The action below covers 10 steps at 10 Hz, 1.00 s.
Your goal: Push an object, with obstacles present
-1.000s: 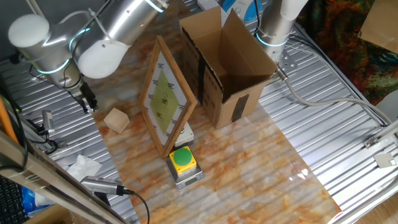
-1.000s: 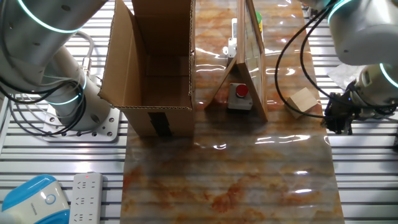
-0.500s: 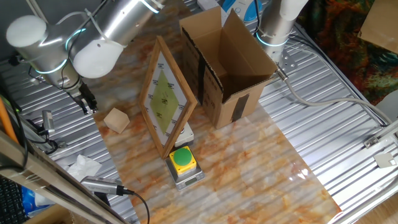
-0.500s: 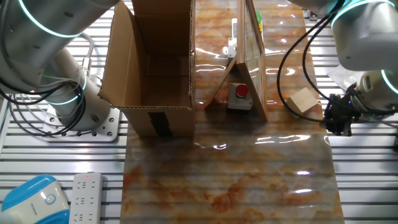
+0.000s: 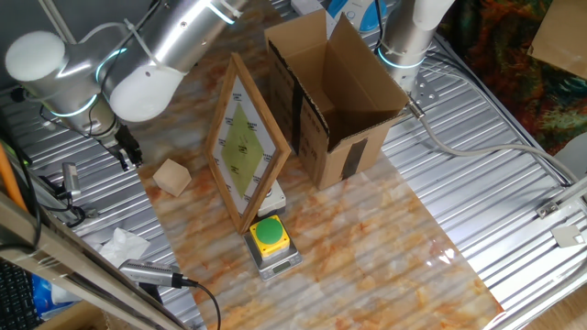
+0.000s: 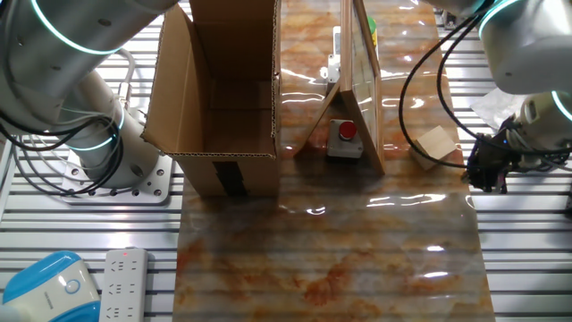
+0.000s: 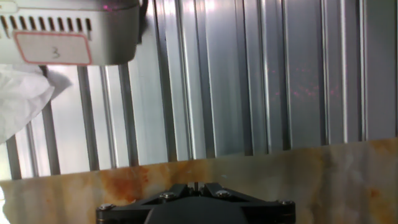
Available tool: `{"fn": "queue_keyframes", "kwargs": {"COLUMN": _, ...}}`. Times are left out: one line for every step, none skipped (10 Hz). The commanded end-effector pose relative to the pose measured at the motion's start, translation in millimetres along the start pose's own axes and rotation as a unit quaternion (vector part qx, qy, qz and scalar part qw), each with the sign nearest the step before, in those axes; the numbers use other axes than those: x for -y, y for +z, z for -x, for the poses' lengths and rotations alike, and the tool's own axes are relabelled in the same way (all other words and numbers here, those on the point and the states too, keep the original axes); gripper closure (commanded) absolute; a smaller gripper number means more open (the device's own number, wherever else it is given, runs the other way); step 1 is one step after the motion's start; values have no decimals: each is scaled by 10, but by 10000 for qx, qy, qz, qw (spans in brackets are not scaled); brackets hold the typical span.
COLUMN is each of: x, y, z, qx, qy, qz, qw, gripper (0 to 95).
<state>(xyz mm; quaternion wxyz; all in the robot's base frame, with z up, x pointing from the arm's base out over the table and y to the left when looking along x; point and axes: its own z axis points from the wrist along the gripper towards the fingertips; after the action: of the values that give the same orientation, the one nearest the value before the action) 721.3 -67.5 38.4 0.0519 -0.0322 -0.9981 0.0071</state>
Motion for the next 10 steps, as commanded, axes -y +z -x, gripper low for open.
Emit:
{"fn": "queue_keyframes", "kwargs": {"x": 9, "y": 15, "z": 8, "qx": 31, "qy": -44, "qz": 0, "qw": 10000, "gripper": 950}}
{"fn": "queue_keyframes", "kwargs": {"x": 26, "y": 35, "z": 41, "qx": 81, "qy": -108, "qz": 6, "qw": 9999, "gripper": 950}}
{"fn": "queue_keyframes", "kwargs": {"x": 26, "y": 35, "z": 41, "qx": 97, "qy": -143, "qz": 28, "qw": 9998, "gripper": 950}}
{"fn": "queue_keyframes", "kwargs": {"x": 26, "y": 35, "z": 41, "qx": 112, "qy": -222, "qz": 18, "qw": 9997, "gripper": 950}}
{"fn": "queue_keyframes", "kwargs": {"x": 26, "y": 35, "z": 41, "qx": 241, "qy": -333, "qz": 58, "qw": 9991, "gripper": 950}}
{"fn": "queue_keyframes", "kwargs": {"x": 26, "y": 35, "z": 41, "qx": 304, "qy": -414, "qz": 90, "qw": 9986, "gripper": 950}}
{"fn": "queue_keyframes", "kwargs": {"x": 26, "y": 35, "z": 41, "qx": 317, "qy": -467, "qz": 115, "qw": 9983, "gripper": 950}}
{"fn": "queue_keyframes", "kwargs": {"x": 26, "y": 35, "z": 41, "qx": 336, "qy": -539, "qz": 157, "qw": 9979, "gripper": 950}}
{"fn": "queue_keyframes", "kwargs": {"x": 26, "y": 35, "z": 41, "qx": 404, "qy": -567, "qz": 173, "qw": 9974, "gripper": 950}}
{"fn": "queue_keyframes", "kwargs": {"x": 26, "y": 35, "z": 41, "qx": 423, "qy": -572, "qz": 183, "qw": 9973, "gripper": 950}}
